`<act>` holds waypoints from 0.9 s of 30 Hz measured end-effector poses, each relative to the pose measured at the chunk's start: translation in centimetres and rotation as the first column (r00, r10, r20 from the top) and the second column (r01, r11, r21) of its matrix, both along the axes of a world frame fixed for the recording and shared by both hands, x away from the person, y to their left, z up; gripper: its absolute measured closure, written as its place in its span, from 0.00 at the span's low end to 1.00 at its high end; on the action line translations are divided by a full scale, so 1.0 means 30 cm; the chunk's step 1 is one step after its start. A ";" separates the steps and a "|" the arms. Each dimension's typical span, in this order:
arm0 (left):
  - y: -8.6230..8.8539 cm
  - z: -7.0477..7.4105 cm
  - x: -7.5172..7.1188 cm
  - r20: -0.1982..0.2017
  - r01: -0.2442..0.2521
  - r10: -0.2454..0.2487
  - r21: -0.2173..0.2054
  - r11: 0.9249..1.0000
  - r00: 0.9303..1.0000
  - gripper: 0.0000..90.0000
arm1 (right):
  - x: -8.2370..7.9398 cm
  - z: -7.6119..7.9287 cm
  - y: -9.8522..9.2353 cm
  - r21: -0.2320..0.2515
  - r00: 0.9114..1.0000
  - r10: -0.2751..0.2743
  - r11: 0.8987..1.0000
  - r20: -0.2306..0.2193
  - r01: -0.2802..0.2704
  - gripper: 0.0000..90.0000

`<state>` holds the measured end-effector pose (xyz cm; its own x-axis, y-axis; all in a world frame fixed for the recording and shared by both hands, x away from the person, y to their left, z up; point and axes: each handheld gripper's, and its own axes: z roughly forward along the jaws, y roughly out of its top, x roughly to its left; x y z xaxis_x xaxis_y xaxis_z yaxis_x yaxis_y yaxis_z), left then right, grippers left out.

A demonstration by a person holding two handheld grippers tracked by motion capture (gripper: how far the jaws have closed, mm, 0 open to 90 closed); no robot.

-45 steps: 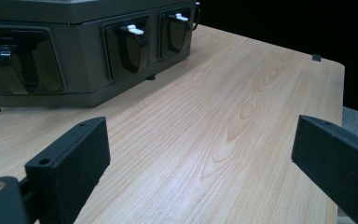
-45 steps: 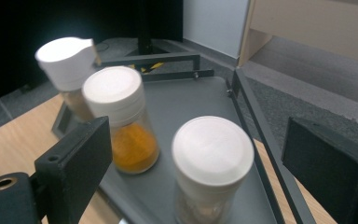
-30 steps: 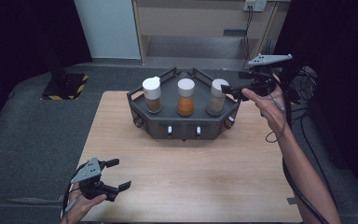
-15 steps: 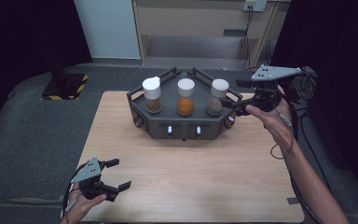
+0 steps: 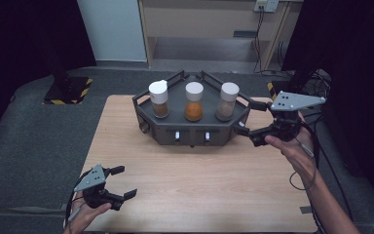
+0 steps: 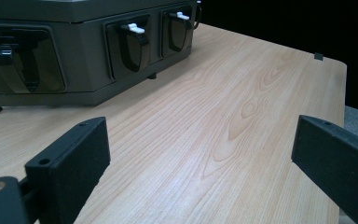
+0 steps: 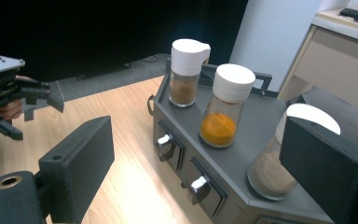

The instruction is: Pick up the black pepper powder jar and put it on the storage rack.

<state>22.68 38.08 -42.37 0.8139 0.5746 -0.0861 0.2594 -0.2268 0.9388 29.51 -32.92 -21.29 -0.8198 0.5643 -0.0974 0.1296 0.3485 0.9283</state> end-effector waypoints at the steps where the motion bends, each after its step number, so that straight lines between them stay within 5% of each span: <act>1: 0.000 0.000 0.000 0.000 0.000 0.000 0.000 1.000 1.000 0.03 | -0.010 -0.008 -0.007 0.004 1.000 0.003 1.000 -0.001 -0.003 0.12; 12: 0.001 0.000 -0.002 0.002 -0.004 0.004 -0.002 1.000 1.000 0.03 | -0.135 -0.078 -0.044 -0.033 1.000 -0.024 0.999 0.020 0.024 0.11; 27: 0.002 -0.001 -0.005 0.005 -0.009 0.009 -0.007 1.000 1.000 0.03 | -0.240 -0.192 -0.114 -0.011 0.998 -0.069 0.998 -0.013 0.069 0.10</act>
